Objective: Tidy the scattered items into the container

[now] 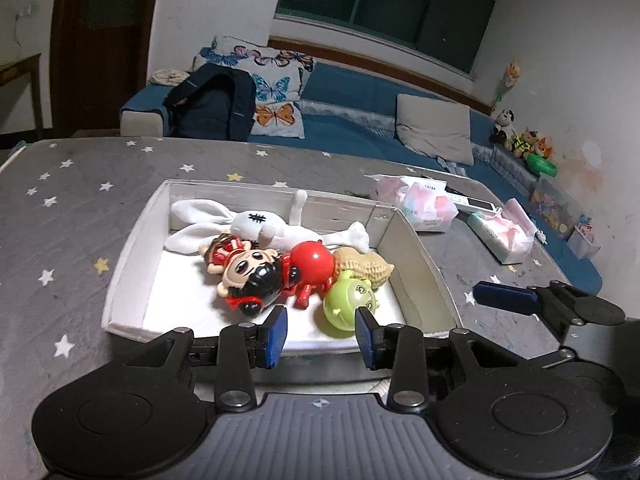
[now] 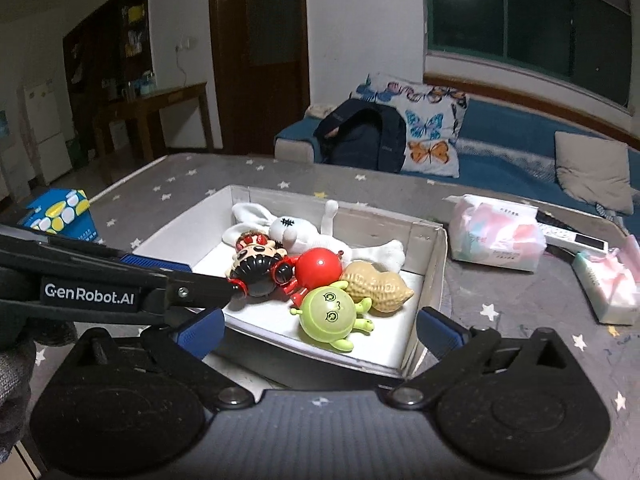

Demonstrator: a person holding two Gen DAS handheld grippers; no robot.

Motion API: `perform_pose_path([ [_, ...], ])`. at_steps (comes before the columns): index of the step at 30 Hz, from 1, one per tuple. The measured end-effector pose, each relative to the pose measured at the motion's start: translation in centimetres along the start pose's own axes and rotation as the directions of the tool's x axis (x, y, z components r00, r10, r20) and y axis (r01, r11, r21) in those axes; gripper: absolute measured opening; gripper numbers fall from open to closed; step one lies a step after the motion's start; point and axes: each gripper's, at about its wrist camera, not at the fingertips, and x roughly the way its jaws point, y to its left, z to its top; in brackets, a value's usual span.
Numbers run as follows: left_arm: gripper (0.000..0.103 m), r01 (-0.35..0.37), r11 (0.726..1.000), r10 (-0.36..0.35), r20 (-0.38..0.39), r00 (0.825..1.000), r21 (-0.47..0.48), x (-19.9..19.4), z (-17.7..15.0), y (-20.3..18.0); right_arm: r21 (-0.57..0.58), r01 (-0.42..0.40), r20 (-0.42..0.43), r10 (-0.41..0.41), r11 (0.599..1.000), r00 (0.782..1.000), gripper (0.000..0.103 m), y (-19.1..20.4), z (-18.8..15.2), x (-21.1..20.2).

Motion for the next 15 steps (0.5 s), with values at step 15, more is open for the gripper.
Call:
perform_pose_path([
  [15,0.039,-0.085,0.996,0.084,0.024,0.996,0.028,-2.9,-3.6,0.0,0.031,0.067,0.079,-0.069,0.997,0.995,0.103,1.5,-3.6,-3.6],
])
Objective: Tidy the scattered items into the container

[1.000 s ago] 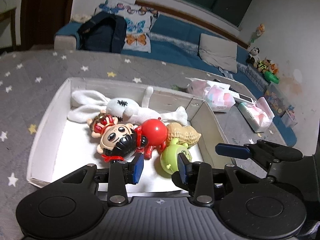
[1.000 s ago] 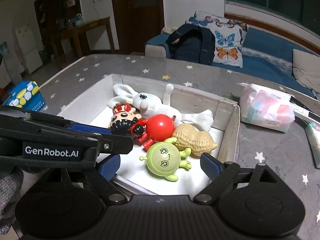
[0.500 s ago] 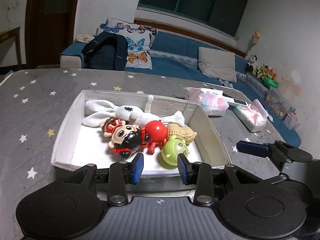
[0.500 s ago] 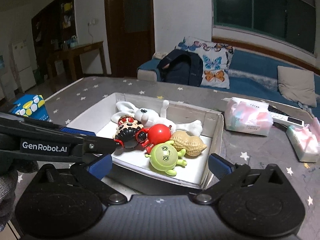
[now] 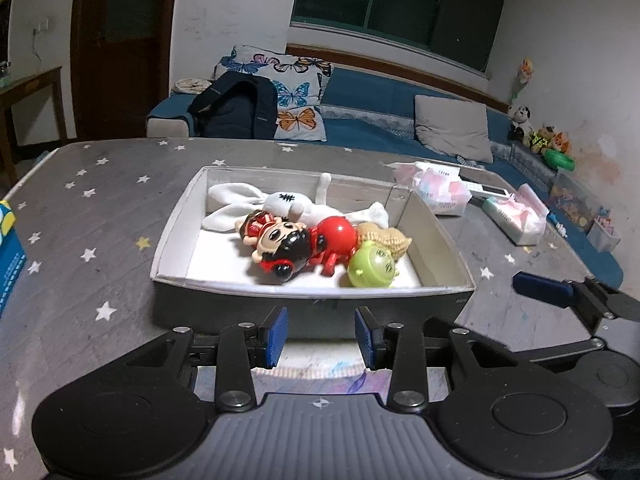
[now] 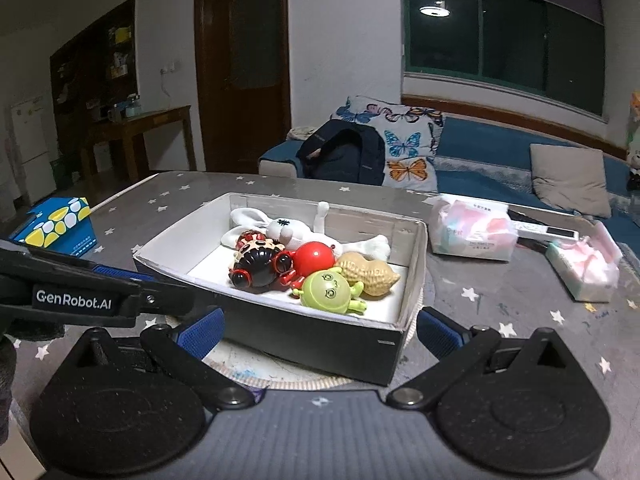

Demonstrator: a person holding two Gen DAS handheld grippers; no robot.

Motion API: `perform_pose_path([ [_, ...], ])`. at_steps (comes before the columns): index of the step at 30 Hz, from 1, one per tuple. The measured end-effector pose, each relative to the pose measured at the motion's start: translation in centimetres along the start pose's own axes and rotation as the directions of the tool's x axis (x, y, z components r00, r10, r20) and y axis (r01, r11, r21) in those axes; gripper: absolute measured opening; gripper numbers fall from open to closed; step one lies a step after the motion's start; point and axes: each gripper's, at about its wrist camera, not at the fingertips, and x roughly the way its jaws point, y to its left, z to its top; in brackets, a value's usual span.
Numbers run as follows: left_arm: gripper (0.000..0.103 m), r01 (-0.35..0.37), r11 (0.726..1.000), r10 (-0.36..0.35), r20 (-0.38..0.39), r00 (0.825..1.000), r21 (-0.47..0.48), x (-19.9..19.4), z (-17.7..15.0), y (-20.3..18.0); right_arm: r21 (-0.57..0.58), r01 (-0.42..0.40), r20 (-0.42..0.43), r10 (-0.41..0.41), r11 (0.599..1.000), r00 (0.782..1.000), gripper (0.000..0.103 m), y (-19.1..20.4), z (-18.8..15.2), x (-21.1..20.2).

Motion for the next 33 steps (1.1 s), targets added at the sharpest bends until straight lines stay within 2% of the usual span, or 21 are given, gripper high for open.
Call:
perform_pose_path([
  [13,0.039,-0.055,0.998,0.055,0.035,0.998,0.005,-1.7,-2.4,-0.1,0.070,0.022,0.013,-0.023,0.997,1.000,0.103,0.2,-2.4,-1.3],
  [24,0.039,-0.097,0.994,0.095,0.070,0.993,0.039,-2.6,-3.9,-0.5,0.102,-0.001,0.011,0.000,0.995,1.000,0.103,0.4,-3.6,-1.5],
  [33,0.039,-0.127,0.991,0.125,0.035,0.991,0.052,-2.4,-4.9,-0.5,0.104,-0.009,-0.005,0.010,0.994,1.000,0.103,0.9,-4.2,-1.2],
])
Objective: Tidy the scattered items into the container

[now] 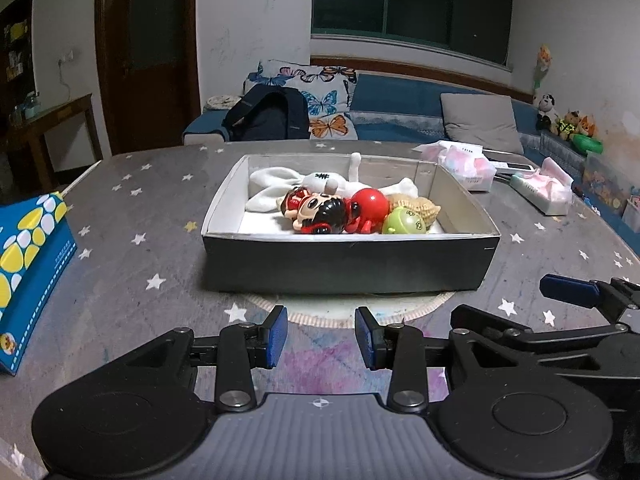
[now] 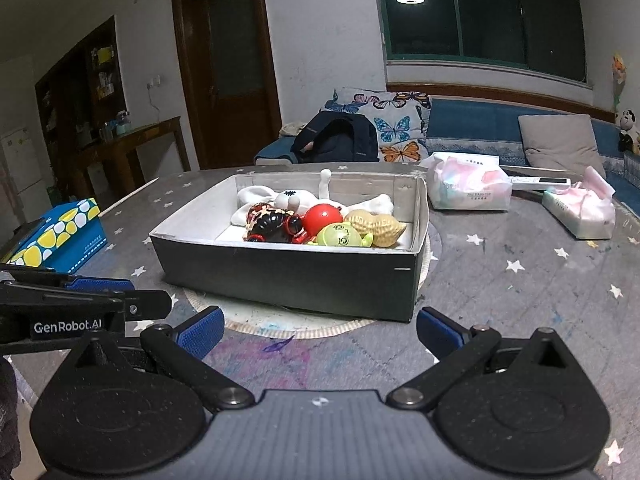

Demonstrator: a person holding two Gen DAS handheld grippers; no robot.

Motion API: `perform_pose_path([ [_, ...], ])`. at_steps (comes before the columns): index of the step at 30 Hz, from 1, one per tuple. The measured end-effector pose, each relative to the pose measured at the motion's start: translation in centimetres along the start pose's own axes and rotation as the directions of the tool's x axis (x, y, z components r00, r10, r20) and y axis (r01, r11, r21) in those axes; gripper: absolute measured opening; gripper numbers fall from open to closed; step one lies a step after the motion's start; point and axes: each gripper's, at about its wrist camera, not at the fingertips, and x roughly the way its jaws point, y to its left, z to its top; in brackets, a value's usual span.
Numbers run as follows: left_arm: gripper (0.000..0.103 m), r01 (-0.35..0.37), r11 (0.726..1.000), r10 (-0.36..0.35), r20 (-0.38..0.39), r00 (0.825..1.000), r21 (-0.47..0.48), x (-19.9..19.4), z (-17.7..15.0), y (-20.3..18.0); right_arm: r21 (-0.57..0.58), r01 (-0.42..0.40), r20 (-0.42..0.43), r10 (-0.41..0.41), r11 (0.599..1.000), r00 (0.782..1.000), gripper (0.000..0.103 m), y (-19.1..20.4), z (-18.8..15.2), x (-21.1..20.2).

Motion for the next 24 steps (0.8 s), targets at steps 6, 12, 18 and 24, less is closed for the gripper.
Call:
perform_pose_path([
  [6,0.039,-0.008,1.000,0.008,-0.021,1.000,0.012,0.4,-0.4,0.0,-0.001,-0.004,-0.018,0.004,1.000,1.000,0.103,0.2,-0.5,0.4],
  [12,0.039,-0.016,1.000,0.017,-0.033,0.999,0.021,0.9,-0.6,-0.1,-0.001,-0.006,-0.029,0.006,1.000,1.000,0.103,0.3,-0.7,0.7],
  [18,0.039,-0.027,1.000,0.027,-0.034,0.999,0.011,1.4,-0.6,0.4,0.008,-0.002,-0.047,0.002,1.000,0.999,0.103,0.2,-0.6,1.3],
  [24,0.039,-0.038,0.999,0.039,-0.040,0.998,0.007,2.1,-0.5,0.8,0.016,0.009,-0.064,-0.008,1.000,0.998,0.103,0.1,-0.6,2.1],
])
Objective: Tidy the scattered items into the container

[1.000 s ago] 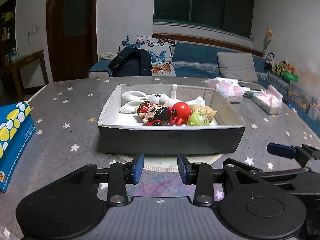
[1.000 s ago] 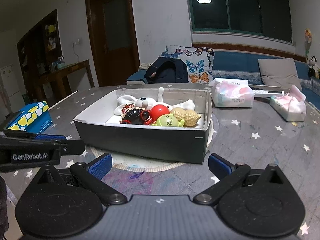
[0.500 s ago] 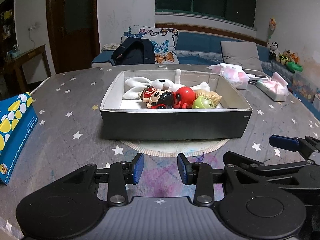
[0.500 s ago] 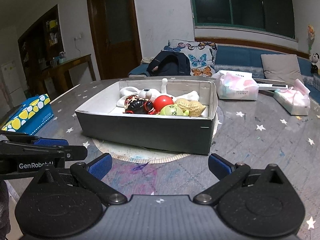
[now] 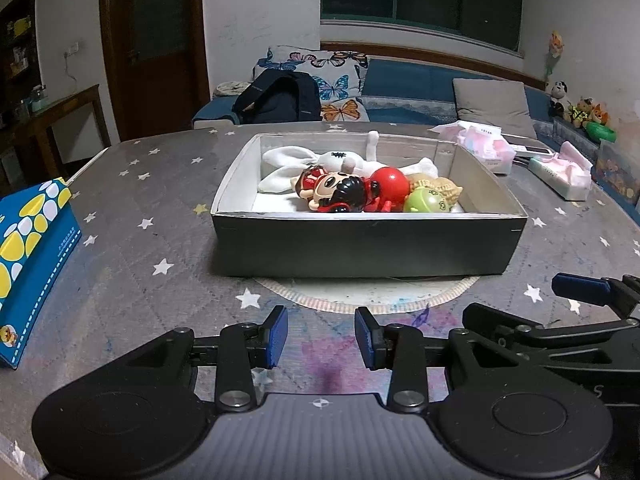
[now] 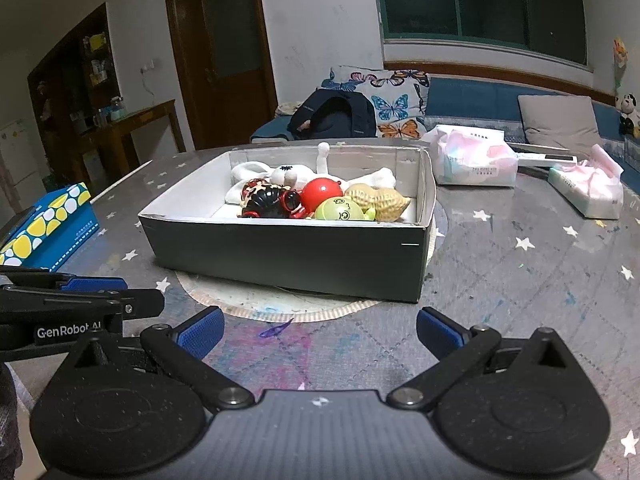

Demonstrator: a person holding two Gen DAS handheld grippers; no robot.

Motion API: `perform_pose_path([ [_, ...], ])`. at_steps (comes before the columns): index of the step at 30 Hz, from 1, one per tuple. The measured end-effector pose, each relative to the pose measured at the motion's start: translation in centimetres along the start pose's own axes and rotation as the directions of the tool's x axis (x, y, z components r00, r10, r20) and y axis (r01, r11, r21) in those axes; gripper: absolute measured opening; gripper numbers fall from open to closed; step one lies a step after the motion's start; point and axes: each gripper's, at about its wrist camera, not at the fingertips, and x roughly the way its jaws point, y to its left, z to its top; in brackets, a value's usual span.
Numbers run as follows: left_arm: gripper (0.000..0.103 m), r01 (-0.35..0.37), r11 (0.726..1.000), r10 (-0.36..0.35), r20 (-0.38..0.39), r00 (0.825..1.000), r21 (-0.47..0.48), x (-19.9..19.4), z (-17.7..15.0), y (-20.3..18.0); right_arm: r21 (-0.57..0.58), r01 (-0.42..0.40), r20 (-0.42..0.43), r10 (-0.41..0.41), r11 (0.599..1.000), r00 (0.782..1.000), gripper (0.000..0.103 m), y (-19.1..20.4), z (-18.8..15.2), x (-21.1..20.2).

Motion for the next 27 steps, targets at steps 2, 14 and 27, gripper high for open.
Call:
perform_pose_path([
  [2,0.039,-0.001,1.000,0.001,-0.001,1.000,0.000,0.2,0.0,0.0,-0.004,0.003,-0.007,-0.003,1.000,1.000,0.103,0.0,0.0,0.3],
  [14,0.039,-0.010,1.000,0.010,-0.010,1.000,-0.005,1.6,0.7,0.6,-0.005,0.008,-0.036,-0.008,1.000,0.999,0.103,0.2,0.6,1.8],
  [27,0.039,-0.016,1.000,0.015,-0.022,1.000,-0.005,3.4,1.7,1.1,0.000,0.017,-0.065,-0.017,1.000,0.998,0.103,0.2,1.3,3.8],
])
